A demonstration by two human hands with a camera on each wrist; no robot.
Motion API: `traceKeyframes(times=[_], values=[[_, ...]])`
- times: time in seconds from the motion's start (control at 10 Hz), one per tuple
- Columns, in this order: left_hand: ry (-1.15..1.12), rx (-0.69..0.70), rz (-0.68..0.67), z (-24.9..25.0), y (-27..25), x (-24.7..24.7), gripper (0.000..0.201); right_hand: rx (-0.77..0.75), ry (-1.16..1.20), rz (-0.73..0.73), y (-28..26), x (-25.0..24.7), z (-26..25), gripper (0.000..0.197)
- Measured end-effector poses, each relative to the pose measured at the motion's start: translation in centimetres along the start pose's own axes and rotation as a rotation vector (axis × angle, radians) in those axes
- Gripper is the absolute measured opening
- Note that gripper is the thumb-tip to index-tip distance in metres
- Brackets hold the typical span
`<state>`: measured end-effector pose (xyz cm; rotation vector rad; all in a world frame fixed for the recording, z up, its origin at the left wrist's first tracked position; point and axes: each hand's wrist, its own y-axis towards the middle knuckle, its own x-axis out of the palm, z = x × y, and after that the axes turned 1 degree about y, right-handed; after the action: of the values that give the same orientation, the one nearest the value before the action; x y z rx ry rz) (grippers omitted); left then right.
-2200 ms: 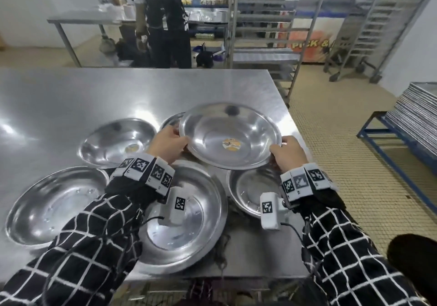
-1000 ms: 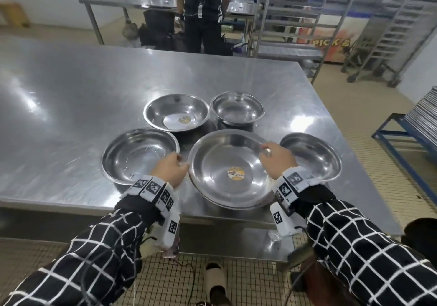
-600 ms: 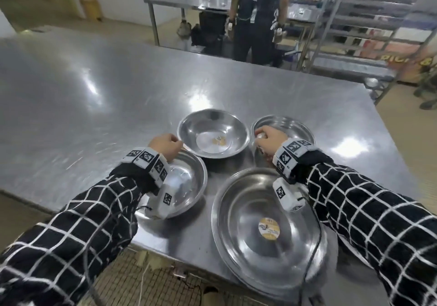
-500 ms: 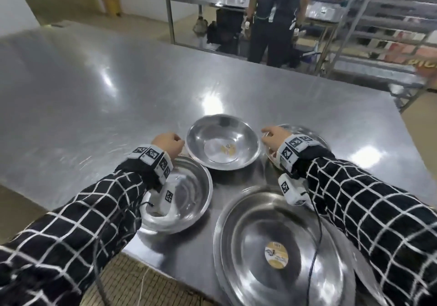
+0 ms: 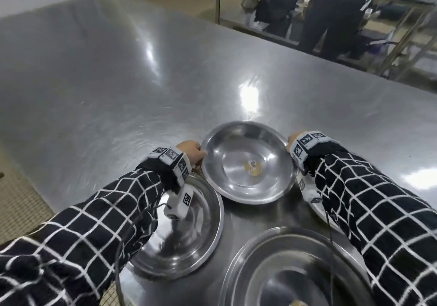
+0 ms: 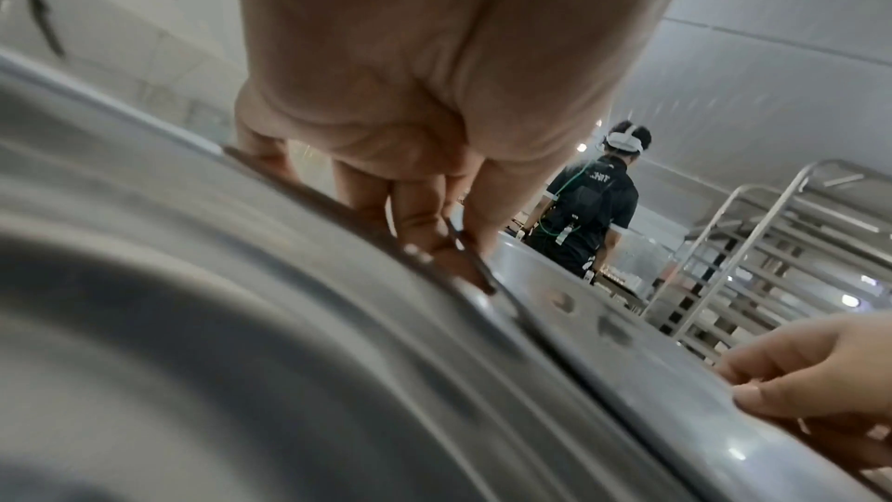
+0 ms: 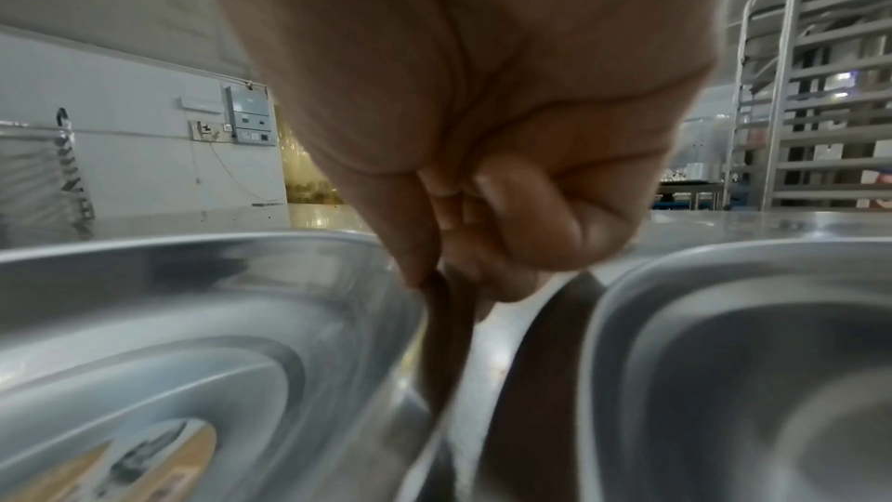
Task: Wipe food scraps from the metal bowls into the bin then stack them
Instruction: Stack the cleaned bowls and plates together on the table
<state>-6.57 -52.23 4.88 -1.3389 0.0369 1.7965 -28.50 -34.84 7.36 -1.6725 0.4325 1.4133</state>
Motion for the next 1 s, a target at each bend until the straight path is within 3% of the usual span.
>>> traceKeyframes(times=[0.1,0.2,0.3,0.4,0.6,0.7,1.0], values=[[-0.061,-0.005,0.103,0.1,0.1,-0.2,0.022,-0.033,0.087,-0.035,3.3,1.2,0.8,0.022],[-0.147,-0.002,0.208,0.5,0.1,-0.9,0.02,-0.008,0.264,0.005,3.1,0.4,0.8,0.024],[-0.278,0.039,0.312,1.9,-0.5,-2.3,0.02,0.027,0.516,0.146,2.1,-0.4,1.3,0.024],[-0.323,0.088,0.348,3.1,-1.6,-3.3,0.021,0.024,0.594,0.241,0.6,-1.3,1.6,0.027],[-0.509,0.246,0.355,4.7,-5.0,-4.3,0.026,0.064,0.676,0.383,-6.1,-2.8,3.2,0.035],[-0.537,0.334,0.316,5.2,-8.3,-3.4,0.024,0.114,0.669,0.449,-12.0,-2.1,4.8,0.036],[-0.383,0.474,0.185,3.7,-17.0,1.2,0.03,0.295,0.715,0.494,-26.6,3.0,6.4,0.033]])
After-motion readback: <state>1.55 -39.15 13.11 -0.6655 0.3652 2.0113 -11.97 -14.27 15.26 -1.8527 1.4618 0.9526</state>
